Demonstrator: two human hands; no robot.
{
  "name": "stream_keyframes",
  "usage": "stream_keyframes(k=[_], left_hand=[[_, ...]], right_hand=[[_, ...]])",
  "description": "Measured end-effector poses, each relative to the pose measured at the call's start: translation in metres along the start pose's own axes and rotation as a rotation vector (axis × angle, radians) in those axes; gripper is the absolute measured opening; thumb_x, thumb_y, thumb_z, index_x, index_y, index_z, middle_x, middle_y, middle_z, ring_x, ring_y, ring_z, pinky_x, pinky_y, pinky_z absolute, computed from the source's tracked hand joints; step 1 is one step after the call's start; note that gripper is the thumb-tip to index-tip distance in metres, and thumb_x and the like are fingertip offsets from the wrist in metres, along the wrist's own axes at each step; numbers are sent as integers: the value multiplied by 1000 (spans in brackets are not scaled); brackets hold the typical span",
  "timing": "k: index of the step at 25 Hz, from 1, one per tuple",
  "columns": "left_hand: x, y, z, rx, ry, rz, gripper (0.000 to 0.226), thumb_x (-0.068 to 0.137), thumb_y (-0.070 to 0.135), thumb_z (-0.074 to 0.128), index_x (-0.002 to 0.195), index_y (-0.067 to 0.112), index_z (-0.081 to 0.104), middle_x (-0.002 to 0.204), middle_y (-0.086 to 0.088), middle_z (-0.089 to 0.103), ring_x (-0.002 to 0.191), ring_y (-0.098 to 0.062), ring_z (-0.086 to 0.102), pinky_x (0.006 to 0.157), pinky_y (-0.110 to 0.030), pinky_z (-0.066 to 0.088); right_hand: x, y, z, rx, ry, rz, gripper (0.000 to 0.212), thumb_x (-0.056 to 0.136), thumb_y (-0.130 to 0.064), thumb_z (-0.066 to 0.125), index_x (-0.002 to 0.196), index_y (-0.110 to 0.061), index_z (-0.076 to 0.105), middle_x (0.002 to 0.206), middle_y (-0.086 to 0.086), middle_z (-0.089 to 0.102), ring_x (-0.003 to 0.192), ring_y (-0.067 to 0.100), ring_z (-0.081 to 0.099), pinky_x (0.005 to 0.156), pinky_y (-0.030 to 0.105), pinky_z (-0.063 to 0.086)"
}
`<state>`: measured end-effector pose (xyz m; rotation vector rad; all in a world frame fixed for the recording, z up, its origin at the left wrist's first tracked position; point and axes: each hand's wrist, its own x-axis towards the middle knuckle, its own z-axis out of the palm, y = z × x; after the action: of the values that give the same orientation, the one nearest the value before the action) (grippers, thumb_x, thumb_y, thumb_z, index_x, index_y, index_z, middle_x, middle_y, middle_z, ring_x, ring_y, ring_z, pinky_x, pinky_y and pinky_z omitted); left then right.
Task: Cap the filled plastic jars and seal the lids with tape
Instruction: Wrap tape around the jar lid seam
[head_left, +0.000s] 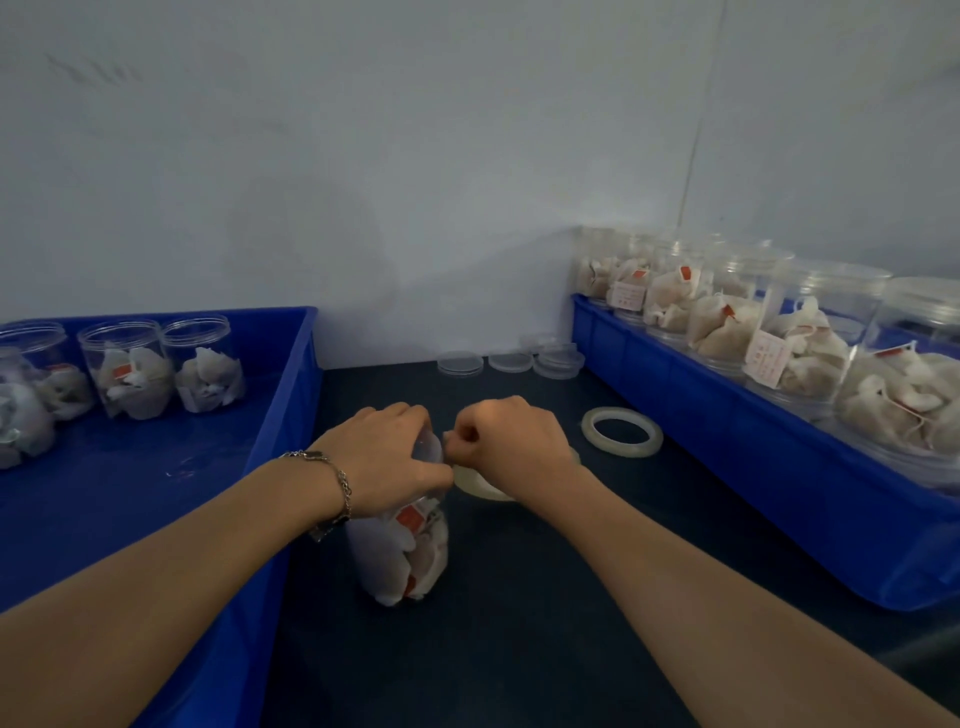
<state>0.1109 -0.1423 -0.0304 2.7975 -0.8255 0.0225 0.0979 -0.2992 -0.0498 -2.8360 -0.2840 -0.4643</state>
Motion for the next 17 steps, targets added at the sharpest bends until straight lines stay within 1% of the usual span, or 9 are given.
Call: stream_keyframes(k=[2, 5, 8, 11, 13, 14, 15, 16, 17], left_hand=[[1, -3, 0, 29, 16, 8, 37, 79, 52, 57, 102, 25, 47, 95, 8, 45, 85, -10, 45, 70, -25, 40], [3, -6, 2, 31, 36, 16, 36, 79, 53, 56, 101, 27, 46, 95, 8, 45, 85, -9, 45, 67, -23, 39], [4, -5, -1, 33, 25, 11, 35, 80, 51, 57, 103, 27, 45, 96, 9, 44, 86, -8, 43, 65, -22, 36], [-5, 0, -9, 16, 26, 23, 35, 79, 49, 59, 102, 26, 46, 98, 8, 45, 88, -9, 45, 70, -24, 41], [-15, 18, -9, -125, -41, 104, 38, 71, 53, 61, 98, 29, 51, 98, 9, 50, 88, -8, 51, 76, -28, 49], [-20, 29, -9, -227, -84, 153, 40, 65, 54, 59, 96, 30, 53, 97, 10, 53, 88, -8, 54, 78, -32, 52], [-23, 35, -10, -275, -93, 182, 42, 62, 54, 57, 96, 30, 54, 96, 10, 54, 89, -9, 55, 79, -35, 54], [-24, 38, -10, -265, -42, 189, 42, 62, 55, 56, 96, 29, 53, 96, 11, 53, 90, -10, 54, 80, -35, 53], [-20, 36, -13, -191, 44, 192, 41, 64, 55, 57, 96, 30, 52, 96, 13, 51, 91, -9, 50, 80, -33, 51]], right_hand=[[5, -2, 2, -10, -27, 11, 40, 91, -34, 51, 55, -24, 37, 57, -5, 43, 52, 14, 41, 50, 27, 28], [12, -2, 0, -31, -70, 9, 36, 91, -32, 50, 58, -23, 39, 63, -2, 47, 60, 18, 47, 56, 30, 36], [16, -1, 3, -42, -55, -15, 36, 92, -32, 48, 58, -24, 37, 62, -3, 46, 61, 19, 48, 54, 30, 33], [22, 2, 12, -24, -24, -31, 35, 92, -31, 48, 59, -23, 39, 63, -4, 47, 63, 19, 51, 55, 30, 33], [32, 22, 3, 0, -14, 98, 30, 92, -31, 49, 63, -22, 45, 69, -2, 53, 71, 21, 56, 61, 31, 37], [35, 35, -4, 6, -38, 173, 30, 94, -32, 48, 65, -22, 46, 72, -1, 54, 75, 21, 58, 63, 31, 38], [36, 43, -4, -4, -67, 203, 31, 95, -34, 46, 67, -23, 46, 74, -2, 54, 76, 21, 58, 63, 31, 38], [34, 47, 0, -72, -77, 168, 30, 97, -37, 42, 70, -23, 48, 76, -3, 53, 77, 20, 58, 61, 31, 37], [31, 49, 9, -154, -55, 108, 28, 98, -39, 39, 80, -24, 53, 81, -4, 53, 78, 19, 59, 59, 29, 36]])
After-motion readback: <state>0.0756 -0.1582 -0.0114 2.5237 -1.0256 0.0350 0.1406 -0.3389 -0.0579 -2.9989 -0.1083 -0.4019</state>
